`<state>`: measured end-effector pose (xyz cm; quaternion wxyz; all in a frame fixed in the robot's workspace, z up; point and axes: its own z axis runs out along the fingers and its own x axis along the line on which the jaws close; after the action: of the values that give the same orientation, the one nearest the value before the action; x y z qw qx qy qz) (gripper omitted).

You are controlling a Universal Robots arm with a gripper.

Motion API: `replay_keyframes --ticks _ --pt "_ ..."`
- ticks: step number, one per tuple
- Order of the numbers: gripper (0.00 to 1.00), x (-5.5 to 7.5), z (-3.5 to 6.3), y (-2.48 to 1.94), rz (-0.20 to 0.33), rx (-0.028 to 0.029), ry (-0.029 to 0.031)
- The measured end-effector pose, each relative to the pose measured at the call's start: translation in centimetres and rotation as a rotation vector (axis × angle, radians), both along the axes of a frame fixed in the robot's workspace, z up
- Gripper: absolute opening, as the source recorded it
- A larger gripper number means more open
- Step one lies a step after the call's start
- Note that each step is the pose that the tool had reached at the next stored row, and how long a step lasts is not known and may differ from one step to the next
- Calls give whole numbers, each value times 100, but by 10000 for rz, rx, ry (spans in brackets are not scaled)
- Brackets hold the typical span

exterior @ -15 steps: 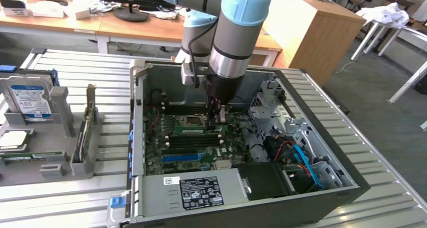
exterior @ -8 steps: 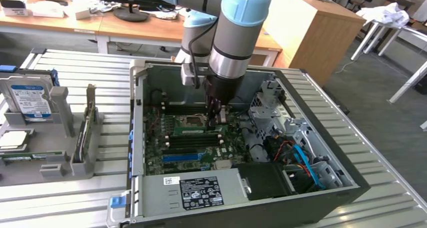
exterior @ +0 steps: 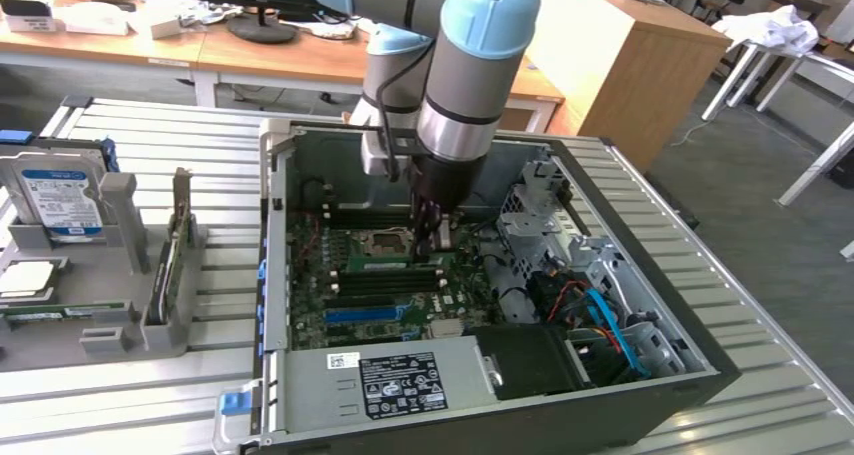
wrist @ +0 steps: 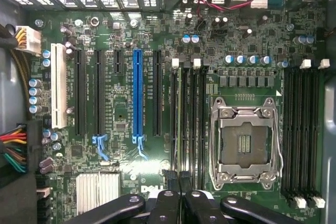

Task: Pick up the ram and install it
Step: 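Insert the ram into the slot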

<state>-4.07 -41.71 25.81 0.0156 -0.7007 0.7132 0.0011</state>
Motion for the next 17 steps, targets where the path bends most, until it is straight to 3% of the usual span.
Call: replay_keyframes --ticks 17 --pt "12 -29 -41 1 0 -1 0"
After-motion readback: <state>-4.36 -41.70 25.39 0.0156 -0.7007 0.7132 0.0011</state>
